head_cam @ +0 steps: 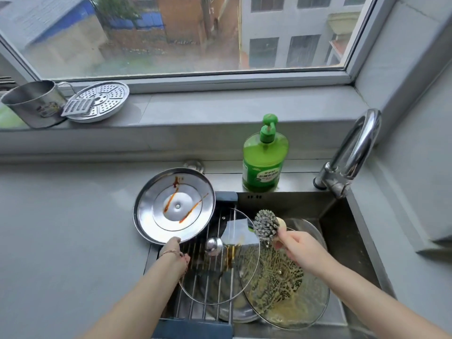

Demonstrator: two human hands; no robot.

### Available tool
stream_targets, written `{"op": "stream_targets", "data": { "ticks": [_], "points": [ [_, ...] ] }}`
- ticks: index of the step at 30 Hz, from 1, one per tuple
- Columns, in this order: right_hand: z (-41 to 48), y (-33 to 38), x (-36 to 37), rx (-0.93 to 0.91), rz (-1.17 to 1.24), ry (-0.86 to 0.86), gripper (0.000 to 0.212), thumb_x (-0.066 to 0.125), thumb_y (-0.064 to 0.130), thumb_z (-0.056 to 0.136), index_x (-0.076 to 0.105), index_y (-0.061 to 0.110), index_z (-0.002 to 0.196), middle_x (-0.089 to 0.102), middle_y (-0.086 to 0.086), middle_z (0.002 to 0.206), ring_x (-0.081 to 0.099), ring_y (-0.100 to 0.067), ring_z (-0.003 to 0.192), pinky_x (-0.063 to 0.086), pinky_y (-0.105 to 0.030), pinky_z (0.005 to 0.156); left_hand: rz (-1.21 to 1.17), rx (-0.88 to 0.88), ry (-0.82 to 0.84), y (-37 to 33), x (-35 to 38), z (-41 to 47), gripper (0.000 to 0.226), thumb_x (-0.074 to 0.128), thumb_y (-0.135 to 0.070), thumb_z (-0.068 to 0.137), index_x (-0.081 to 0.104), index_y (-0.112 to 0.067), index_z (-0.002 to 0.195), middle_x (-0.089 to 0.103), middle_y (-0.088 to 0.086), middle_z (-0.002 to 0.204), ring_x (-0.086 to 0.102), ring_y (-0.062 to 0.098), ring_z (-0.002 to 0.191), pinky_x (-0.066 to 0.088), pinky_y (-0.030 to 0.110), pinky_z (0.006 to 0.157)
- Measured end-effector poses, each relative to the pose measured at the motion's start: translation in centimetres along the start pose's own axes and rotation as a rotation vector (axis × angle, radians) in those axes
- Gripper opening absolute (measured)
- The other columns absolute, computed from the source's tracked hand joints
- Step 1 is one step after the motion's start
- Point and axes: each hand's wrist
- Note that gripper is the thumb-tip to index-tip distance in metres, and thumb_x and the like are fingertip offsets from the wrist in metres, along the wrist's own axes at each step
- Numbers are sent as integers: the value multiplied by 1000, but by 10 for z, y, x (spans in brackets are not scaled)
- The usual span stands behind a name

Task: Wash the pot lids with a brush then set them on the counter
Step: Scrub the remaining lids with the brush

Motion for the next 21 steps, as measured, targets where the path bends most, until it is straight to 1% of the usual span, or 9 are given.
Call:
{"op": "stream_targets", "data": {
  "ticks": [1, 3, 6, 8, 12, 14, 16, 18, 21],
  "points": [
    [-4, 1, 3, 12, 9, -5, 51, 34, 44, 97, 63, 16, 67, 37, 11, 34, 34, -2, 37, 25, -26, 52, -95, -38, 61, 0, -4, 11, 44, 48, -18, 95, 39, -3, 134, 49, 20, 124, 52, 29, 110, 44, 36, 94],
    [-13, 4, 8, 35, 14, -12, 49, 35, 43, 98, 62, 17, 67, 38, 11, 33, 35, -1, 35, 25, -25, 51, -140, -61, 147, -1, -11, 22, 44, 45, -21, 97, 38, -2, 136, 46, 22, 136, 48, 30, 125, 40, 38, 98],
    [-25, 7, 14, 61, -32, -39, 49, 35, 43, 98, 61, 18, 66, 40, 13, 33, 37, 1, 33, 27, -22, 50, -184, -64, 188, -8, -15, 22, 23, 34, -7, 98, 50, 1, 113, 47, 20, 137, 47, 30, 126, 40, 40, 95],
    [-34, 7, 13, 77, -70, -61, 50, 35, 44, 98, 63, 14, 71, 40, 12, 33, 37, 0, 34, 27, -19, 47, -285, -58, 242, -11, -18, 23, 29, 23, 9, 90, 50, 0, 98, 45, 18, 139, 44, 32, 128, 38, 40, 101],
    [-52, 5, 11, 76, -114, -107, 49, 34, 44, 97, 49, 14, 62, 40, 8, 49, 39, -8, 47, 31, -29, 53, -300, -25, 340, -13, -28, 5, 33, 20, 14, 83, 48, 3, 96, 45, 21, 136, 43, 40, 123, 38, 48, 101],
    [-61, 4, 10, 36, -235, -128, 38, 33, 37, 100, 62, 20, 81, 60, 5, 75, 55, -12, 72, 45, -36, 71, -204, 8, 386, -10, -36, -11, 37, 22, 13, 84, 47, 2, 109, 48, 24, 129, 47, 42, 113, 42, 50, 91],
    [-70, 8, 7, -32, -350, -183, 35, 34, 30, 101, 52, 29, 131, 64, 4, 113, 59, -16, 103, 47, -35, 89, -75, 48, 465, -5, -47, -30, 43, 23, 13, 83, 41, -1, 120, 54, 22, 113, 51, 41, 102, 46, 49, 75],
    [-73, 13, 2, -148, -365, -211, 41, 38, 28, 100, 36, 41, 139, 64, 3, 112, 61, -18, 96, 50, -37, 85, 55, 74, 559, 3, -54, -52, 47, 26, 12, 81, 41, 0, 125, 56, 22, 104, 56, 40, 90, 52, 51, 64],
    [-63, 13, -1, -208, -456, -157, 41, 42, 28, 98, 39, 48, 134, 62, 0, 112, 57, -19, 98, 46, -35, 81, 201, 113, 635, 21, -56, -85, 58, 31, 14, 77, 40, -8, 130, 57, 25, 110, 60, 42, 83, 55, 54, 60]
  ]
}}
Point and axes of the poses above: each hand's wrist, its own z-axis towards the middle knuckle, its own x-axis out of the palm, y = z × x
